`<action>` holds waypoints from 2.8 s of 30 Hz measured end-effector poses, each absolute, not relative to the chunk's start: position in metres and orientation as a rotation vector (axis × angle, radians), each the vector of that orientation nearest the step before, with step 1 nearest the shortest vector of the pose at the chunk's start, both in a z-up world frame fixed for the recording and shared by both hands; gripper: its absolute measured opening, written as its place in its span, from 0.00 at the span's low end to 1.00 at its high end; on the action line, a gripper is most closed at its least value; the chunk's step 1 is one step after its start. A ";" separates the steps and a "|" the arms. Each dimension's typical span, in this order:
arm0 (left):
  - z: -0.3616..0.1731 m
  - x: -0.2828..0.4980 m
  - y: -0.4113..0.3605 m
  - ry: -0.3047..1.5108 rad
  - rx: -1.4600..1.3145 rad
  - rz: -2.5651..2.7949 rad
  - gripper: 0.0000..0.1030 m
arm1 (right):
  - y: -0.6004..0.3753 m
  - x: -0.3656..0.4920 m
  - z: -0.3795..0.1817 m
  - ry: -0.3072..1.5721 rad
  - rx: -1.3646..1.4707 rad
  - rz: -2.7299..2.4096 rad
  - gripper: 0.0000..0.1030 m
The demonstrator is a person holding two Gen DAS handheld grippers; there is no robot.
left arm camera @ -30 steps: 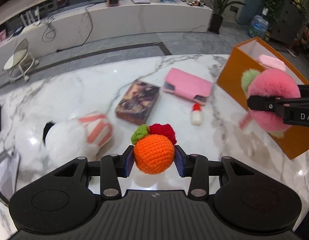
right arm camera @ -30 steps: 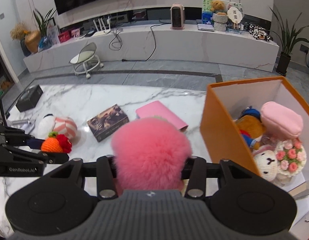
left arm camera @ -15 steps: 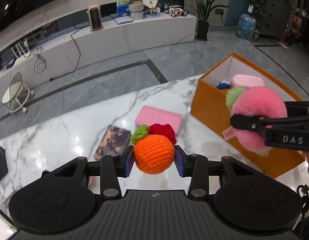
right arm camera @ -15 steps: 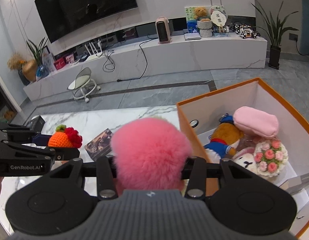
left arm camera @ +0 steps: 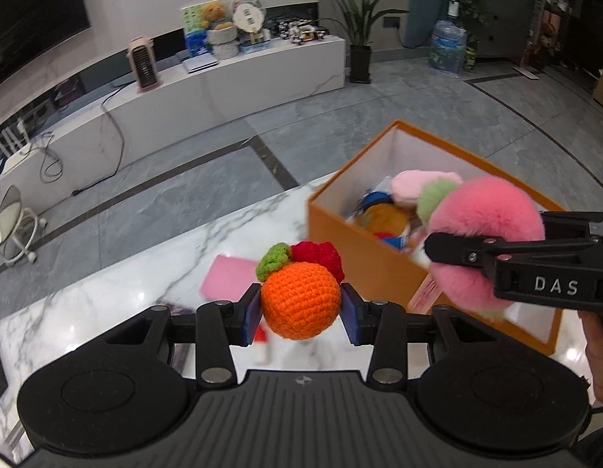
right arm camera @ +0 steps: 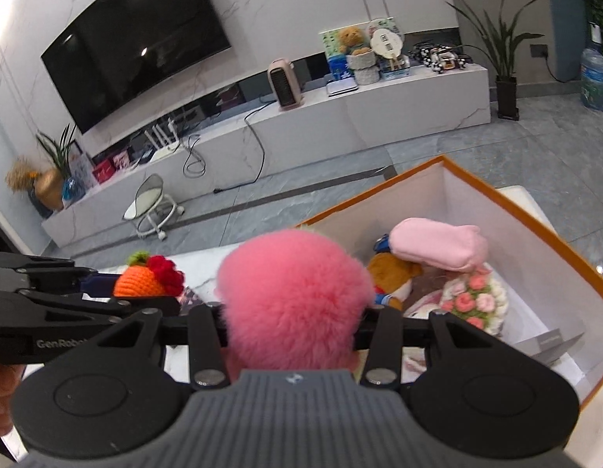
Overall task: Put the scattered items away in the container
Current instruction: 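Lift and carry the pink pompom and crocheted orange over the orange box, then open both tools to drop the pompom and crocheted orange into the box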
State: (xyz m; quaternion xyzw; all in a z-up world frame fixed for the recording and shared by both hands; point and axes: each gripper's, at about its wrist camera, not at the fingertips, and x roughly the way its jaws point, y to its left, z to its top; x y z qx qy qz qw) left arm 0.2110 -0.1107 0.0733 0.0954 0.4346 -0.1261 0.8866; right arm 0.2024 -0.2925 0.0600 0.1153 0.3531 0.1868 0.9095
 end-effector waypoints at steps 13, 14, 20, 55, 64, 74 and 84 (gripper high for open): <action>0.062 0.231 -0.179 0.902 0.245 -0.362 0.47 | -0.347 0.208 0.054 0.723 0.290 0.271 0.46; 0.059 0.232 -0.183 0.906 0.247 -0.367 0.47 | -0.349 0.209 0.052 0.731 0.291 0.266 0.46; 0.044 0.238 -0.205 0.931 0.259 -0.392 0.47 | -0.355 0.216 0.032 0.812 0.250 0.220 0.46; -0.017 0.262 -0.244 1.066 0.267 -0.476 0.48 | -0.390 0.244 0.014 0.811 0.255 0.056 0.52; -0.021 0.255 -0.252 1.071 0.309 -0.510 0.54 | -0.390 0.247 0.013 0.808 0.253 0.029 0.53; -0.020 0.252 -0.251 1.061 0.306 -0.510 0.55 | -0.387 0.248 0.013 0.813 0.244 0.027 0.54; -0.012 0.250 -0.243 1.041 0.296 -0.499 0.55 | -0.378 0.243 0.020 0.798 0.240 0.033 0.57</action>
